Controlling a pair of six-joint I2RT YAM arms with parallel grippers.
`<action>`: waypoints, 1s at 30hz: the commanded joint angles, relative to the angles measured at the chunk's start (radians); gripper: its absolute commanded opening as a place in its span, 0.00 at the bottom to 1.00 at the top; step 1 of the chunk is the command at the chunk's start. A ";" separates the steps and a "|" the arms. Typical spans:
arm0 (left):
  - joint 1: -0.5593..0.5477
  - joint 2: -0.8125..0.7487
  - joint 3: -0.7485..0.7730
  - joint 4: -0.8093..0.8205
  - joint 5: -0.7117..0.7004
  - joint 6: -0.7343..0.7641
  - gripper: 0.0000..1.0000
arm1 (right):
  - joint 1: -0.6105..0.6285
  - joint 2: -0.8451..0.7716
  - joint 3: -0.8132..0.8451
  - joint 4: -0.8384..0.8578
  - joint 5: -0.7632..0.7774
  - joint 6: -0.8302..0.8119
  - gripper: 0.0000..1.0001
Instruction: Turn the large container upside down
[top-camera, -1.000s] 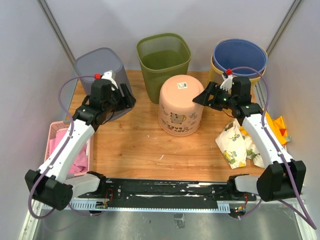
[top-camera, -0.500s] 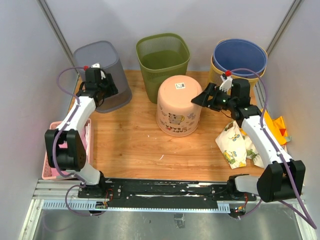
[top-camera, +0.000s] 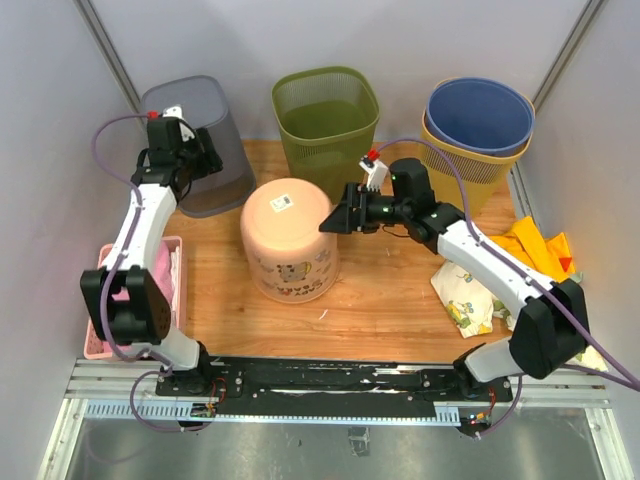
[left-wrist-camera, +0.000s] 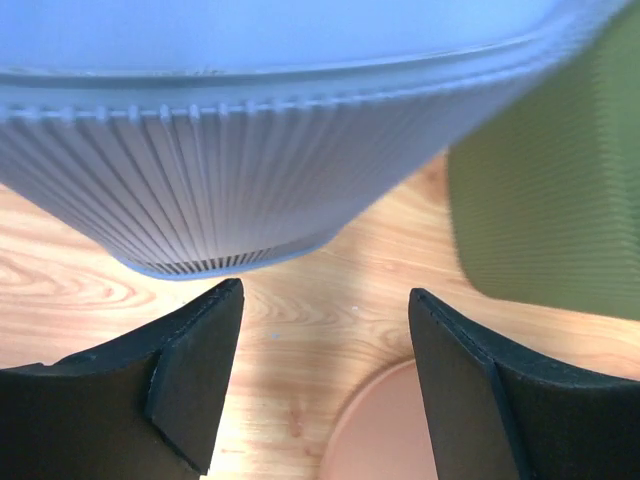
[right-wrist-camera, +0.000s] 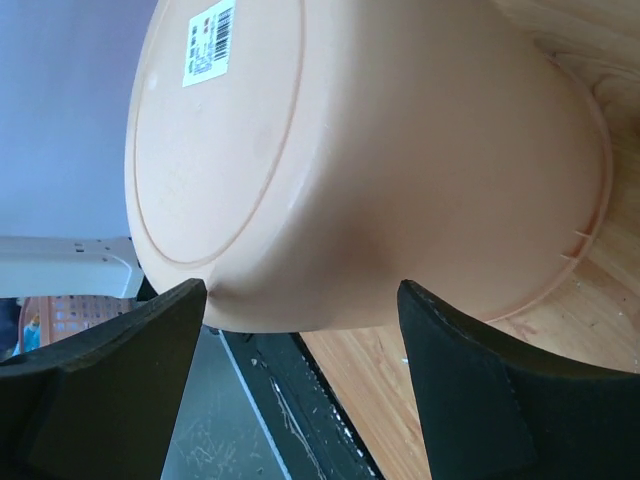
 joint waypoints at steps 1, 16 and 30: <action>0.004 -0.179 0.039 -0.040 0.135 -0.011 0.72 | 0.019 -0.030 0.089 -0.158 0.033 -0.103 0.79; -0.312 -0.343 0.256 -0.190 0.276 -0.063 0.72 | 0.133 -0.257 -0.324 0.019 0.218 -0.052 0.80; -0.485 -0.363 0.229 -0.190 0.233 -0.113 0.72 | 0.271 0.352 0.144 0.277 0.167 0.068 0.79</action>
